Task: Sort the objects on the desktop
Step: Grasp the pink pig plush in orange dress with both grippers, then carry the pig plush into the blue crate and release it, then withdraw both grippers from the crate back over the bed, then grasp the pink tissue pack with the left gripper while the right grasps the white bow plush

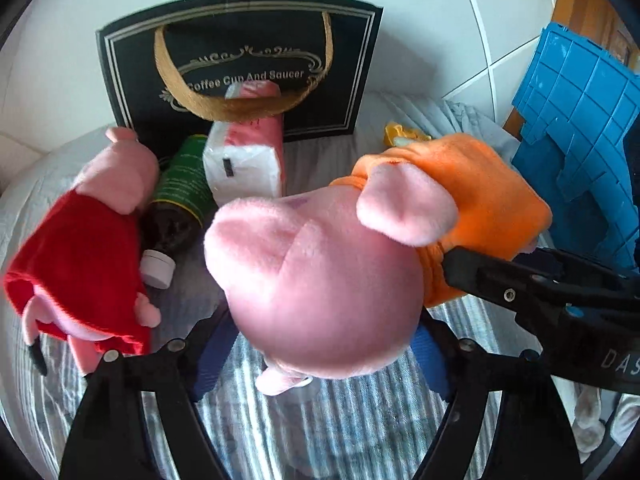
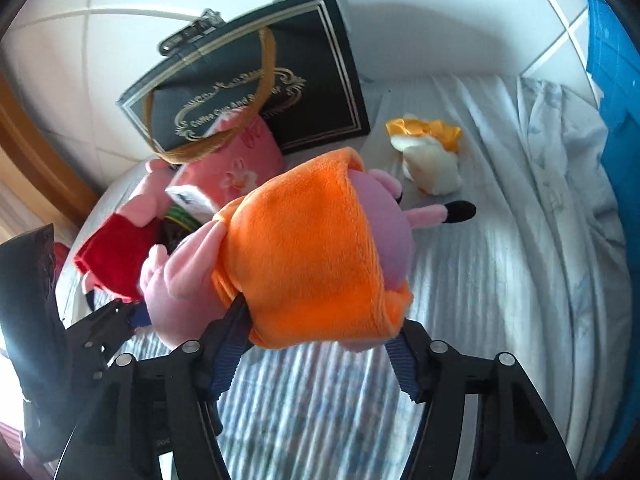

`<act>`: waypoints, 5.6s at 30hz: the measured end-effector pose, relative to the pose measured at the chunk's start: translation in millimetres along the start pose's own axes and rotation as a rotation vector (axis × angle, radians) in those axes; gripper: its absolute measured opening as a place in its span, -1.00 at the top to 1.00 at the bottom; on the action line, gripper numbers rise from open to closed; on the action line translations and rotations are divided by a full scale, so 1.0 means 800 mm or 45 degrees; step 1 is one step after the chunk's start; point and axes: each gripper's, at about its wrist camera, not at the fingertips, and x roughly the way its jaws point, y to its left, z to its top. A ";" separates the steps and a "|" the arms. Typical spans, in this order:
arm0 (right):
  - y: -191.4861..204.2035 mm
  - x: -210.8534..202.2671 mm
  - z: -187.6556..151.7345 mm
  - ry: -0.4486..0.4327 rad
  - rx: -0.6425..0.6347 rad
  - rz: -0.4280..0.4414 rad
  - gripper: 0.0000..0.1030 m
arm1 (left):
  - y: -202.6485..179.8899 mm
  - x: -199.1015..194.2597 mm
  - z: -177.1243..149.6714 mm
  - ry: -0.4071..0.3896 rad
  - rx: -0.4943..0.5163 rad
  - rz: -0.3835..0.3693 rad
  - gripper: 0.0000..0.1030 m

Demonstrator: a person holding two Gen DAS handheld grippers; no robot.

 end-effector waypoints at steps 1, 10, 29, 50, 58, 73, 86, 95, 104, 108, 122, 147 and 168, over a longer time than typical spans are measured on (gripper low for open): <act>0.004 -0.010 -0.001 -0.015 -0.003 0.006 -0.13 | -0.002 -0.016 0.001 -0.030 0.006 0.009 -0.54; 0.026 -0.090 -0.006 -0.106 0.021 0.003 0.63 | -0.014 -0.099 -0.002 -0.116 0.035 0.096 -0.38; -0.003 0.009 -0.007 0.071 0.030 -0.025 -1.00 | 0.007 0.020 -0.018 0.087 0.051 0.075 -0.98; 0.044 -0.114 0.013 -0.165 0.004 0.148 -0.58 | -0.030 -0.154 0.006 -0.241 0.134 0.068 -0.64; 0.087 -0.281 -0.002 -0.420 -0.063 0.124 -0.58 | -0.096 -0.303 0.002 -0.495 0.223 0.048 -0.64; -0.021 -0.565 -0.077 -0.811 0.034 -0.132 -0.61 | -0.364 -0.427 -0.003 -0.716 0.493 -0.236 -0.65; -0.229 -0.667 -0.174 -0.823 0.294 -0.283 -0.65 | -0.572 -0.383 -0.026 -0.603 0.690 -0.286 -0.66; -0.287 -0.678 -0.219 -0.791 0.370 -0.337 -0.87 | -0.610 -0.378 -0.049 -0.579 0.679 -0.264 -0.66; -0.287 -0.683 -0.233 -0.819 0.376 -0.340 -1.00 | -0.563 -0.406 -0.066 -0.661 0.537 -0.226 -0.96; -0.264 -0.685 -0.231 -0.865 0.348 -0.356 -1.00 | -0.517 -0.428 -0.073 -0.729 0.441 -0.179 -0.97; -0.094 -0.657 -0.199 -1.094 0.106 -0.321 -1.00 | -0.296 -0.443 -0.088 -0.749 0.088 0.047 -0.98; 0.093 -0.396 -0.097 -0.854 0.008 -0.306 -1.00 | 0.036 -0.299 -0.091 -0.457 -0.275 0.232 -0.98; -0.045 -0.014 0.053 -0.371 0.095 -0.417 -1.00 | 0.027 0.057 0.073 -0.216 -0.077 0.221 -0.98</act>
